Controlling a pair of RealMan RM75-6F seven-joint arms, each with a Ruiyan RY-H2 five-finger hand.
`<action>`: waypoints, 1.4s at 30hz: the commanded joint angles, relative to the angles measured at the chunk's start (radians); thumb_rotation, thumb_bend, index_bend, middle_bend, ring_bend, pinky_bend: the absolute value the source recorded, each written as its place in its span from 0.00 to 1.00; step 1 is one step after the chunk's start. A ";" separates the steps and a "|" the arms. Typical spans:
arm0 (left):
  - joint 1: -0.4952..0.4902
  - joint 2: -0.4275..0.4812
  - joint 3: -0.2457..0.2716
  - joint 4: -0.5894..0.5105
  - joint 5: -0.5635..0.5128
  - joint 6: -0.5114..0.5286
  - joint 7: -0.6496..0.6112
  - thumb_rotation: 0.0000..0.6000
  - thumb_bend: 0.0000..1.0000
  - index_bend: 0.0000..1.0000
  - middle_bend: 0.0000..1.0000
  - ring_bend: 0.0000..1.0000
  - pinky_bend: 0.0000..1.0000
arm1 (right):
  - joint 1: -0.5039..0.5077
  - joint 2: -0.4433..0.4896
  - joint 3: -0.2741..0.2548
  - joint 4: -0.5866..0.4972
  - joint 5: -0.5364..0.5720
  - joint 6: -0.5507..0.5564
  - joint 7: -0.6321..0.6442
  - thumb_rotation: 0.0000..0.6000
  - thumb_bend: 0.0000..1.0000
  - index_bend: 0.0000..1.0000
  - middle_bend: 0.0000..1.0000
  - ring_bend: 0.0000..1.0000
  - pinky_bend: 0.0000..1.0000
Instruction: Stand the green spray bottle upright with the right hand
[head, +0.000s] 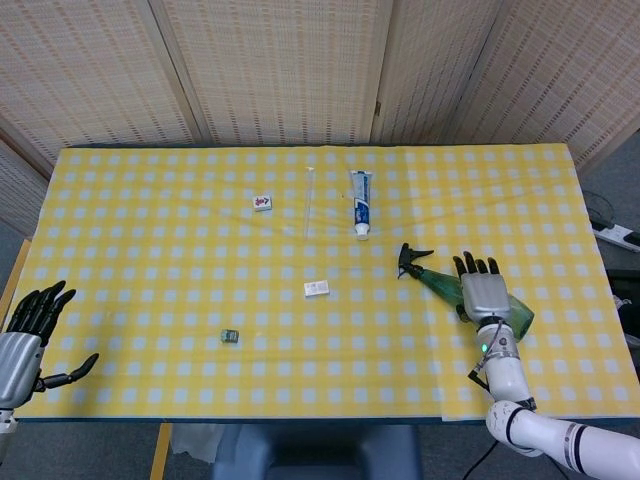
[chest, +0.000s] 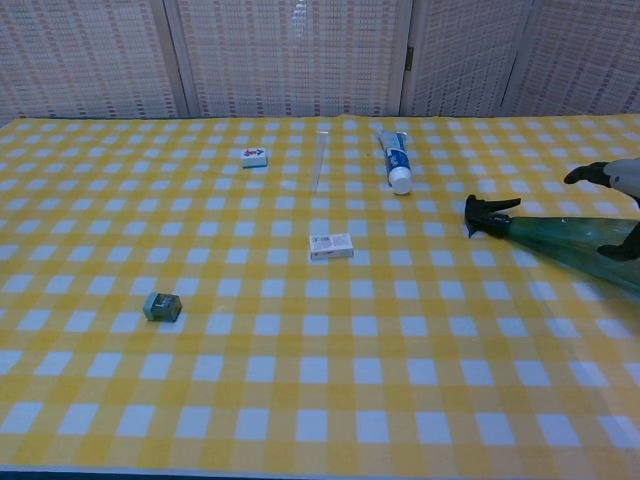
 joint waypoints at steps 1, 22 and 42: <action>-0.001 0.001 0.001 0.002 -0.001 -0.004 -0.001 0.43 0.28 0.00 0.01 0.02 0.00 | 0.028 -0.035 -0.017 0.048 0.026 -0.019 0.005 1.00 0.39 0.00 0.07 0.11 0.00; -0.002 0.004 -0.005 0.001 -0.021 -0.011 -0.005 0.43 0.28 0.00 0.01 0.02 0.00 | 0.009 -0.099 -0.059 0.155 -0.233 0.070 0.247 1.00 0.39 0.55 0.57 0.55 0.40; -0.020 0.048 0.042 -0.017 0.038 -0.053 -0.099 0.43 0.28 0.00 0.00 0.02 0.00 | -0.154 -0.343 -0.050 0.667 -0.871 0.446 1.733 1.00 0.39 0.59 0.62 0.62 0.45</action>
